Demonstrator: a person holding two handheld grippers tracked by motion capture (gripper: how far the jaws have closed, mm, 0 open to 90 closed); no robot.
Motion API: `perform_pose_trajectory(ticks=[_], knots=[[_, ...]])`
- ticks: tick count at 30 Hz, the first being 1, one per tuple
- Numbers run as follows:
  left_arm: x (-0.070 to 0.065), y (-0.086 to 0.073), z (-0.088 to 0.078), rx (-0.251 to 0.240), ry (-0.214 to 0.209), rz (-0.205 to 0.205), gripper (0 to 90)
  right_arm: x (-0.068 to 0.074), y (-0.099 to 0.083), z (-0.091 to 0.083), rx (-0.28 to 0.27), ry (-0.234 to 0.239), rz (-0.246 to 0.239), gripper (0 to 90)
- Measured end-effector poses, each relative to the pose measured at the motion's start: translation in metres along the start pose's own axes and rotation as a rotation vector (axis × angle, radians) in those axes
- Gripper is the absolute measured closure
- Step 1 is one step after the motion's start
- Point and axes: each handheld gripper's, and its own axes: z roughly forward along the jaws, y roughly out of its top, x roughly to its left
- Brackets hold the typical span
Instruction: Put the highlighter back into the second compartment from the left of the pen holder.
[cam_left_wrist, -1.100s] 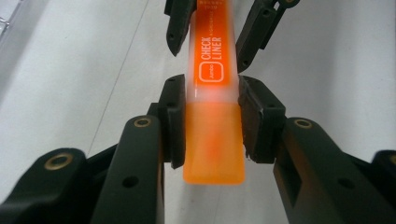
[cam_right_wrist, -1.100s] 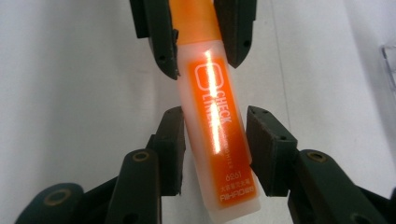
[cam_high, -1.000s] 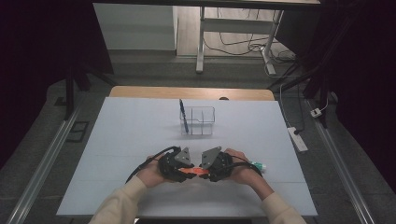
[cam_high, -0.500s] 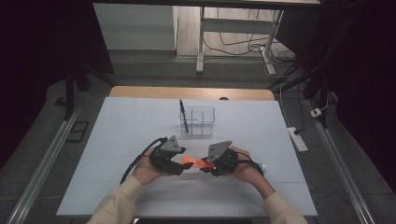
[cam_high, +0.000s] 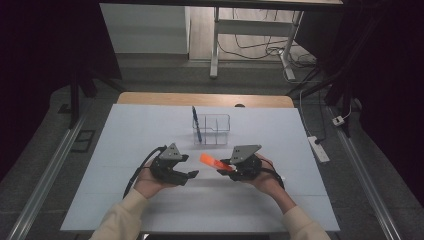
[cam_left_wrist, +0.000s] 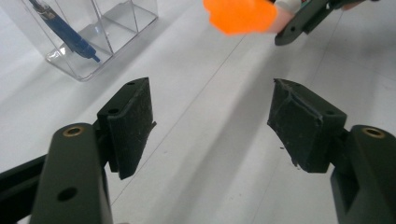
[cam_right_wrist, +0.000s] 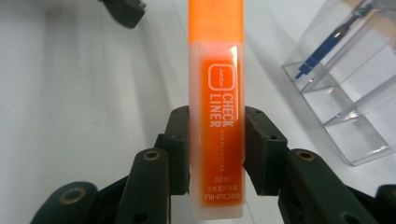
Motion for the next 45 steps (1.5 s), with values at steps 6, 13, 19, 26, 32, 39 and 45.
perform_pose_trajectory(ticks=[6, 13, 19, 26, 32, 39, 45], knots=[[-0.001, 0.000, 0.000, -0.006, 0.002, 0.002, 29.9, -0.002, -0.001, -0.002, -0.037, 0.002, 0.028, 63.9], [0.000, 0.000, -0.002, -0.041, -0.010, -0.022, 29.8, -0.001, -0.002, -0.001, -0.051, 0.002, 0.042, 63.9], [-0.002, 0.002, 0.001, -0.077, -0.026, -0.051, 30.5, 0.002, -0.002, 0.007, -0.048, -0.018, 0.053, 63.9], [-0.003, 0.008, 0.007, -0.103, -0.056, -0.077, 36.3, 0.010, -0.003, 0.018, -0.028, -0.034, 0.037, 63.9], [-0.001, 0.009, 0.012, -0.100, -0.065, -0.114, 41.8, 0.016, -0.002, 0.023, -0.026, -0.040, 0.013, 63.9], [0.002, 0.009, 0.016, -0.092, -0.087, -0.142, 51.5, 0.020, 0.000, 0.025, -0.026, -0.056, -0.028, 63.9], [0.003, 0.009, 0.017, -0.081, -0.103, -0.164, 54.3, 0.022, 0.000, 0.027, 0.005, -0.080, -0.065, 63.8]])
